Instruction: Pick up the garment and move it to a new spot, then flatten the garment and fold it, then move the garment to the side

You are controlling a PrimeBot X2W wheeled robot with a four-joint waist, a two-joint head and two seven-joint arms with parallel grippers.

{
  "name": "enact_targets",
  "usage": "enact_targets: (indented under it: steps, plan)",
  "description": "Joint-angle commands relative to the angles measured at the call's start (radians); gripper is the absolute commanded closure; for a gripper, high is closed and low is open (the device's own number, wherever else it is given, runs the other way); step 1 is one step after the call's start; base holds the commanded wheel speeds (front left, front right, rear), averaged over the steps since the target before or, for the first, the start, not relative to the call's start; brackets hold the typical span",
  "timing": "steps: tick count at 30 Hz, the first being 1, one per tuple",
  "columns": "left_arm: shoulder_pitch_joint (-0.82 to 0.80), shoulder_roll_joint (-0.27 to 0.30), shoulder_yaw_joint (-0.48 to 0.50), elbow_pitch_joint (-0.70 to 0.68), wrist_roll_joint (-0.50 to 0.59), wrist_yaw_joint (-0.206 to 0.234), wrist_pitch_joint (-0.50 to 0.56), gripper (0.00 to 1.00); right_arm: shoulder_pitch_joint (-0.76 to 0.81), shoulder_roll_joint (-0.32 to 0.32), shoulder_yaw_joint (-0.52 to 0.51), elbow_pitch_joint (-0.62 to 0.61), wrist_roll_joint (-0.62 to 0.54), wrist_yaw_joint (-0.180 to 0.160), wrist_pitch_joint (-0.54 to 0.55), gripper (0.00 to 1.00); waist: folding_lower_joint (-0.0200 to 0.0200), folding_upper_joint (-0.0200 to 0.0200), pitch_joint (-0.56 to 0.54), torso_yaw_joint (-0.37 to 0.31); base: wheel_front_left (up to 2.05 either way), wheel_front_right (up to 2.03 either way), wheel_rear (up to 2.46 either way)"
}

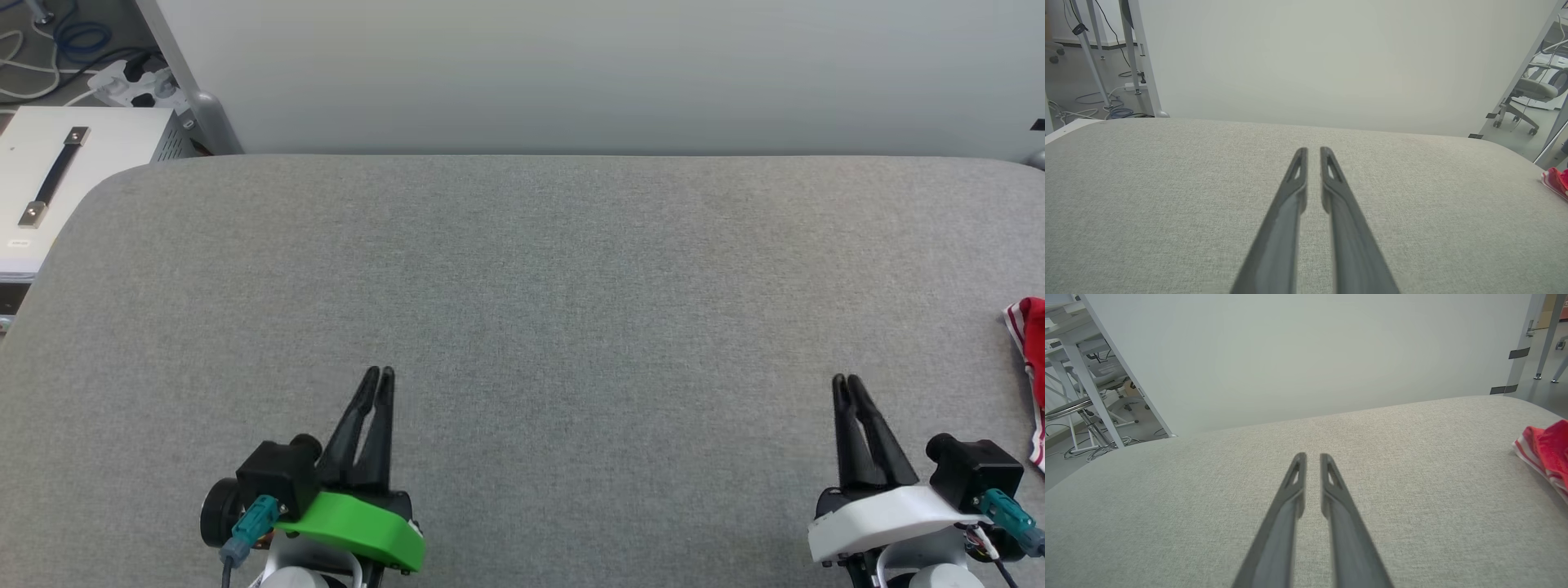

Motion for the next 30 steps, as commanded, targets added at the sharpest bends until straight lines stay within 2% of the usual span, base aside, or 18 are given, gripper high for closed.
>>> enact_targets:
  steps: [1,30]
  plan:
    - [0.000,0.000,0.002,-0.001,0.003,0.001,0.003,1.00,0.000,0.000,0.000,-0.002,-0.003,0.000,0.003,1.00,0.0000,0.0000,-0.001,0.000,0.00,0.00,0.00]
    - [0.004,-0.002,0.030,-0.029,0.053,0.031,0.061,1.00,0.002,0.001,0.006,-0.037,-0.055,0.000,0.058,1.00,0.0000,0.0000,-0.012,-0.010,0.00,0.00,0.00]
